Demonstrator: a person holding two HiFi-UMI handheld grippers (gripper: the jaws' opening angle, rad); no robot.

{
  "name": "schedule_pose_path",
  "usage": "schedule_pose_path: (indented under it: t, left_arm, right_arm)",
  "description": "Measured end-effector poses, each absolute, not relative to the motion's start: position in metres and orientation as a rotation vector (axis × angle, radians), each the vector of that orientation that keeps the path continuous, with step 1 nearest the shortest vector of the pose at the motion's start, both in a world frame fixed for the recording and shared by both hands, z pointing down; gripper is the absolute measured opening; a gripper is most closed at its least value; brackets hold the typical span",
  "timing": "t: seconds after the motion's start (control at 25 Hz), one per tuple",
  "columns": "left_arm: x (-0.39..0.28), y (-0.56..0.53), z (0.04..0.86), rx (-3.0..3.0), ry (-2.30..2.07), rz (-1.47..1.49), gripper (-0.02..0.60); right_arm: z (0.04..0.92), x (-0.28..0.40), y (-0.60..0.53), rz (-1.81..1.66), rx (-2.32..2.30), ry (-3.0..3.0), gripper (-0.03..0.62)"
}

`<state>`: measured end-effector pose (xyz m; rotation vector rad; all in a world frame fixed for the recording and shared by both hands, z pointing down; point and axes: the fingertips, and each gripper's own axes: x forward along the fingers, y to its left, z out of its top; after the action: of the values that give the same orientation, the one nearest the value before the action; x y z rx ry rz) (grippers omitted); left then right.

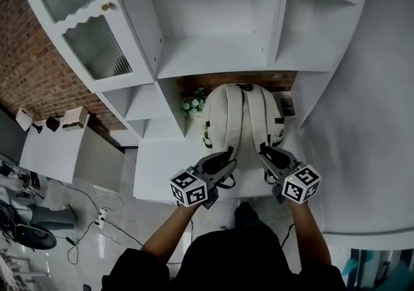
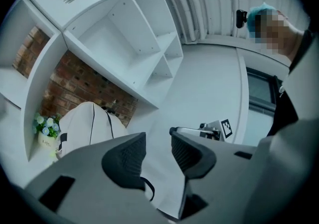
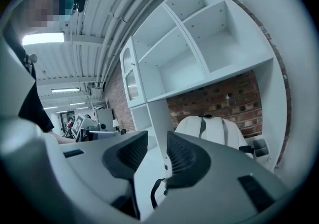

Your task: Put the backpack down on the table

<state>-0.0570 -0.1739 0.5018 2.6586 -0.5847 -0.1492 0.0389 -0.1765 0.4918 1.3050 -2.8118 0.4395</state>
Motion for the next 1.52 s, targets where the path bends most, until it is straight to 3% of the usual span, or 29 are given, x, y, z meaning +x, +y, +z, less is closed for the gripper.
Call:
schedule_pose_path:
  t: [0.32,0.68,1.52]
  left_arm:
    - [-0.072,-0.134,0.472,2.78,-0.647,-0.132,0.075]
    - [-0.083,-0.101,0.459,2.814,-0.77,-0.119,0.018]
    - [-0.086,-0.069,0.468,2.755,-1.169,-0.144,0.017]
  right_arm:
    - [0.471,0.012,-0.141,0.327,1.399,-2.766,0.091]
    - [0.457,-0.016,-0.102,0.237,1.461,-2.742,0.054]
    - [0.464,-0.026,-0.065,0.135,1.839,-2.53,0.023]
